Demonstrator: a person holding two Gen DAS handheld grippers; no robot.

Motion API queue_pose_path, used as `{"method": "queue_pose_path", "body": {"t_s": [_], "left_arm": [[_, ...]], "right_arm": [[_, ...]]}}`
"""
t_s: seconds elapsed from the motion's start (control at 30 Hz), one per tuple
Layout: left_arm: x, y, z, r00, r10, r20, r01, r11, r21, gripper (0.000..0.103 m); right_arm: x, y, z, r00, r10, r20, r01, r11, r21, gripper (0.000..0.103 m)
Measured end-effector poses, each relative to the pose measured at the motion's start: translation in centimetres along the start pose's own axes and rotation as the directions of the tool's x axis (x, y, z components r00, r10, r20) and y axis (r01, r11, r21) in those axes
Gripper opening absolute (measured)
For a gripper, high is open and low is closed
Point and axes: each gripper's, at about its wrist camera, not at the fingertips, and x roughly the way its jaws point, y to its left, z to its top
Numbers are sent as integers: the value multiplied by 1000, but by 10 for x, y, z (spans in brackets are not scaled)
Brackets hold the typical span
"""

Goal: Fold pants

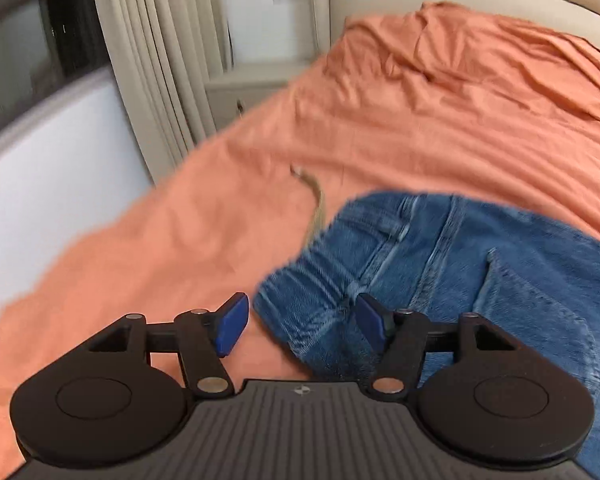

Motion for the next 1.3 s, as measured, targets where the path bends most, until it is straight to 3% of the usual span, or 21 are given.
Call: {"method": "queue_pose_path", "body": {"t_s": [0.13,0.23,0.3,0.43,0.6,0.8,0.87,0.97,1.1,1.2,1.3], "left_arm": [[-32,-22,6,997,-71,6,71,997,26,72],[-48,-52,6,988,-152,-16,152,985,76,70],[-55,-77,4,977,-212,-34,215,969,125,67],[-59,-131,-3,952,-297,-75,306,928,214,66],[-42,-177,-22,948,-291,-126,315,914,257,66],[-21,-188,-41,954,-235,-186,276,931,239,66],[-17,-187,-44,954,-231,-192,272,936,225,66],[-17,-191,-47,961,-215,-174,253,938,237,66],[-20,-198,-51,970,-202,-137,235,927,293,66],[-16,-201,-54,967,-209,-146,245,924,294,68],[-16,-200,-51,964,-220,-150,255,925,283,68]], "right_arm": [[-35,-66,21,996,-58,66,40,969,244,48],[-55,-129,31,996,-48,81,7,896,443,47],[-67,-162,38,994,-42,97,-11,871,492,44],[-90,-224,53,988,-110,113,33,845,534,42],[-85,-284,59,991,-114,68,49,790,611,36],[-50,-309,55,997,-71,20,40,751,659,34],[-41,-313,54,999,-41,34,7,738,675,20],[-41,-316,59,999,-27,46,-11,735,678,2],[-80,-290,79,988,-58,146,-30,841,540,0],[-59,-299,71,992,-121,36,83,834,546,0],[-47,-303,62,989,-151,11,122,836,535,0]]}}
